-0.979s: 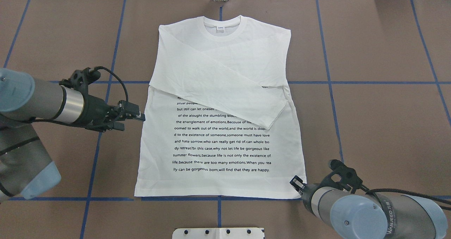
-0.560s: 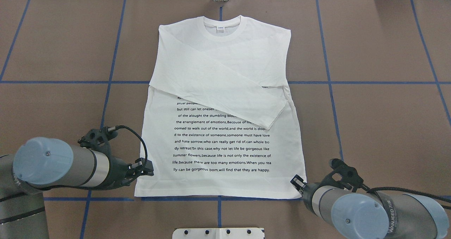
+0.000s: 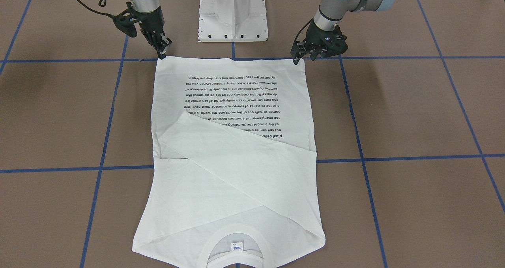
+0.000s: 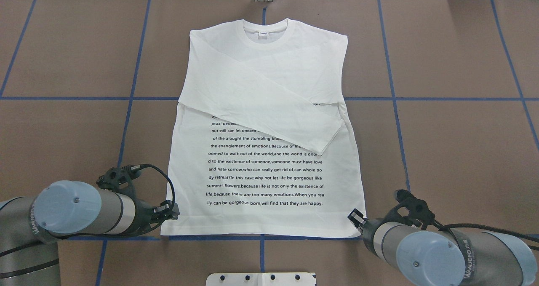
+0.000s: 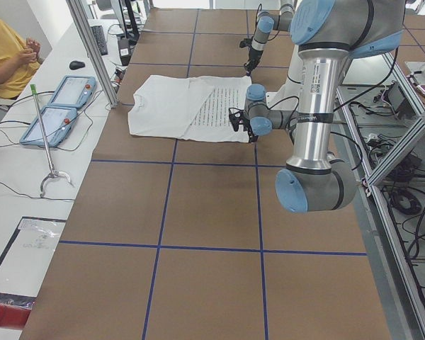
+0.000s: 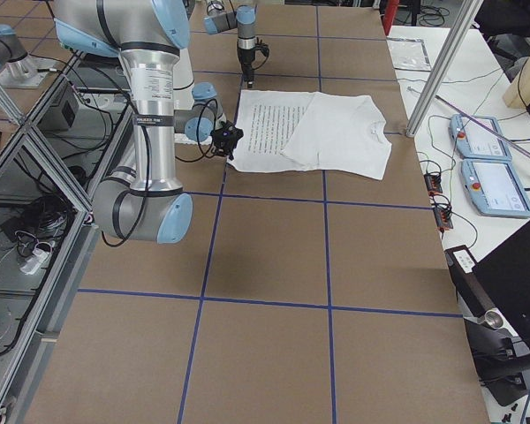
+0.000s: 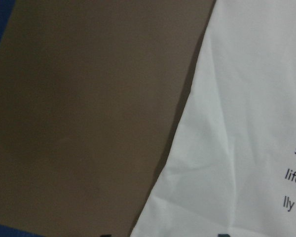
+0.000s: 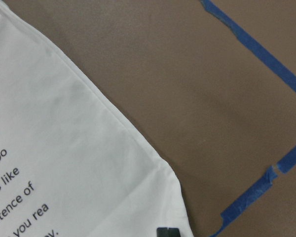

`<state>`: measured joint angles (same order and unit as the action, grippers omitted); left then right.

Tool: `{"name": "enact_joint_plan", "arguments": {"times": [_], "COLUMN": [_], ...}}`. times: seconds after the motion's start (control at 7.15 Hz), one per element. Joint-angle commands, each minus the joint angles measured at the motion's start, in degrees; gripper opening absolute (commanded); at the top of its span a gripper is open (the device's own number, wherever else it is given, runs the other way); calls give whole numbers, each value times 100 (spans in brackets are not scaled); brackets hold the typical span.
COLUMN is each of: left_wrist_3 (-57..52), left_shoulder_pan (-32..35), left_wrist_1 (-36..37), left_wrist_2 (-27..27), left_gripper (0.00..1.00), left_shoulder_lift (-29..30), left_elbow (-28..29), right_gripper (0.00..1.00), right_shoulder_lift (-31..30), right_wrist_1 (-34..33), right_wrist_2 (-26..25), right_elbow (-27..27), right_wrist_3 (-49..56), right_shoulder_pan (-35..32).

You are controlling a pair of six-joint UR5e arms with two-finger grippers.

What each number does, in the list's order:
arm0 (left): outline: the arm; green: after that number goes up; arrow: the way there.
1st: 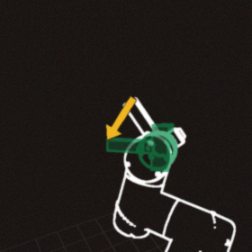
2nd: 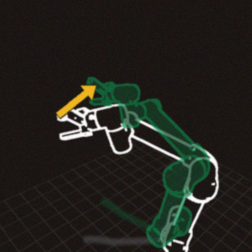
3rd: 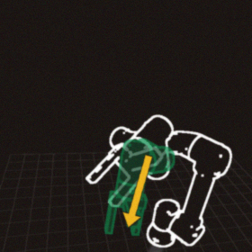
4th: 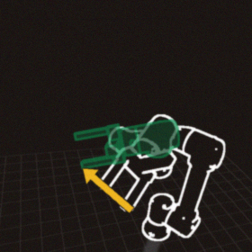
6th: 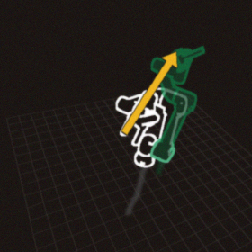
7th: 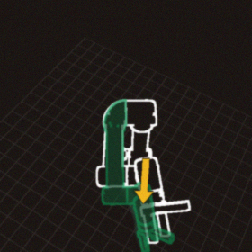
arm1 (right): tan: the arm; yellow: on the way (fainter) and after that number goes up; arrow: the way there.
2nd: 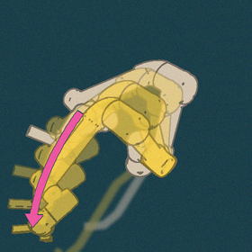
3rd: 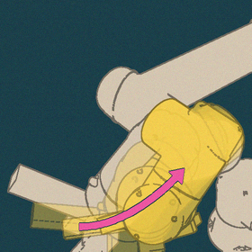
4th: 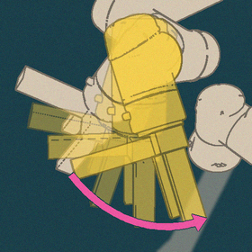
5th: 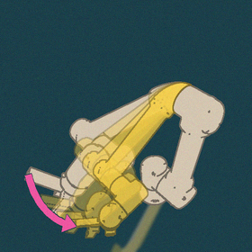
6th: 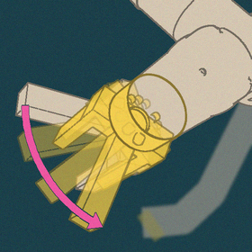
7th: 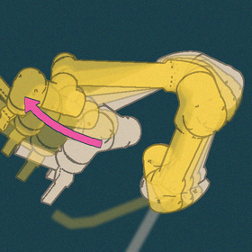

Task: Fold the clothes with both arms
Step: 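Lower the left gripper to the other hem corner and grasp it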

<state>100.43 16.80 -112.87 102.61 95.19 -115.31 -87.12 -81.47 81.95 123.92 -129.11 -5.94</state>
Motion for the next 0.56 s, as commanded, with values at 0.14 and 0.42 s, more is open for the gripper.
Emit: {"name": "enact_joint_plan", "arguments": {"times": [0.14,0.42], "left_wrist_3": [3,3], "left_shoulder_pan": [-45,-193], "left_wrist_1": [2,2], "left_wrist_2": [14,14], "left_gripper": [62,55], "left_shoulder_lift": [17,17], "left_elbow": [87,96], "right_gripper": [0,0], "right_shoulder_lift": [-7,-7], "right_wrist_1": [0,0], "right_wrist_2": [-3,5], "right_elbow": [0,9], "right_wrist_3": [0,0], "right_shoulder_pan": [-12,-12]}}
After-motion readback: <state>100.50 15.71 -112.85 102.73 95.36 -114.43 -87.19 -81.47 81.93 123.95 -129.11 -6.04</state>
